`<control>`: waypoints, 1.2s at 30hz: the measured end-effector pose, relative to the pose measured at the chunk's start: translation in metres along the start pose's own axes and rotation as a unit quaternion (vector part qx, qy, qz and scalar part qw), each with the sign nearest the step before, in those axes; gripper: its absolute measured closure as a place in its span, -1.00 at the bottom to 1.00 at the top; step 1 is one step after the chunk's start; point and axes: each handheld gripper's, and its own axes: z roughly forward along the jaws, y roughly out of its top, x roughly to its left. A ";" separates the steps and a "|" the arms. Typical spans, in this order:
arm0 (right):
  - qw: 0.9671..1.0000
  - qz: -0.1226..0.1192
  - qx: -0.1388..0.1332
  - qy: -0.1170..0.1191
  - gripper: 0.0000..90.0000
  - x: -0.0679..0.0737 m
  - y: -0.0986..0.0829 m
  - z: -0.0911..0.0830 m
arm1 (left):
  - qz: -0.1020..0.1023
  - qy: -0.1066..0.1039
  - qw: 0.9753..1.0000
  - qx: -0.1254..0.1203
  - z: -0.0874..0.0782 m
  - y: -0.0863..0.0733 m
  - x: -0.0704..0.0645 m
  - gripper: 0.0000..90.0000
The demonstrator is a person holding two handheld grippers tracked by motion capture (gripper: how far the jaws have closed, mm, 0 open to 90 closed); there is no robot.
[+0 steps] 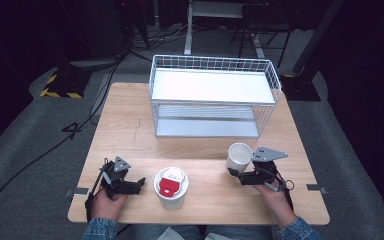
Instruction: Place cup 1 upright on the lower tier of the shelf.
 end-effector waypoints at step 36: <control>1.000 0.013 -0.023 0.011 -0.49 -0.034 0.073 0.025 | -0.002 0.000 1.000 -0.001 0.001 0.001 0.001 -0.89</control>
